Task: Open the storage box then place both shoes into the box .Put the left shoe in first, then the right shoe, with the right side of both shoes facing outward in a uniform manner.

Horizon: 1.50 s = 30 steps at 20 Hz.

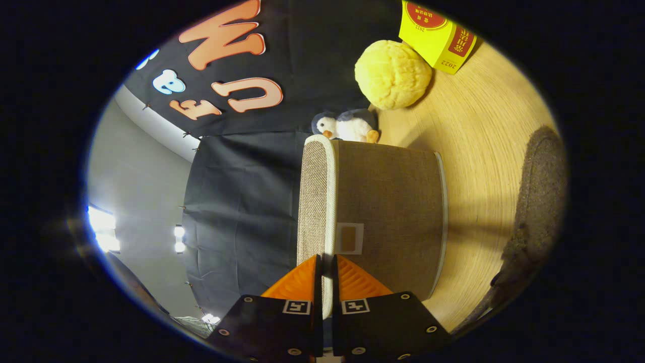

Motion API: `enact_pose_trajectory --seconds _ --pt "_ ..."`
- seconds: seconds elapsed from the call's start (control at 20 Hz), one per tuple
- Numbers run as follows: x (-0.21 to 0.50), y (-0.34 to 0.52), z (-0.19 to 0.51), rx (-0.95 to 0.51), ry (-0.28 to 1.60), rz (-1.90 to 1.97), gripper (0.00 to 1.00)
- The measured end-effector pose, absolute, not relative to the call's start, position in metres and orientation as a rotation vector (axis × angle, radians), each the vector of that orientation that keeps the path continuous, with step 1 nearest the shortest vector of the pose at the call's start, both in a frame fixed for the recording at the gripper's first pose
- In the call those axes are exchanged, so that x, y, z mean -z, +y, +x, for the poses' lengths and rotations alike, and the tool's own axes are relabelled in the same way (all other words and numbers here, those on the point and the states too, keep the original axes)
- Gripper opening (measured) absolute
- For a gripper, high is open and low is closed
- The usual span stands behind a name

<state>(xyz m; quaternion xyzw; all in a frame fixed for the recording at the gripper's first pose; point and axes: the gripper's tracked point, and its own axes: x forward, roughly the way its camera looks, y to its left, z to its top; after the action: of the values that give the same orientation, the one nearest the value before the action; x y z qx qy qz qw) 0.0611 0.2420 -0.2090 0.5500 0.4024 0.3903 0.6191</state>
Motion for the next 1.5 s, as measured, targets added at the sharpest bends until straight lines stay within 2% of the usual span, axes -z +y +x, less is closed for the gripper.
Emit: enact_pose_trajectory --seconds 0.1,0.4,0.8,1.2,1.5 --pt "0.202 0.24 0.062 -0.901 0.894 1.253 0.02" --pt "0.183 0.245 0.058 -0.894 0.843 1.22 0.0" --pt "0.215 0.266 0.047 -0.782 0.981 1.151 0.01" --pt "0.132 0.285 0.063 -0.82 0.813 1.204 0.0" --pt "0.065 0.34 0.068 -0.898 0.732 1.137 0.0"
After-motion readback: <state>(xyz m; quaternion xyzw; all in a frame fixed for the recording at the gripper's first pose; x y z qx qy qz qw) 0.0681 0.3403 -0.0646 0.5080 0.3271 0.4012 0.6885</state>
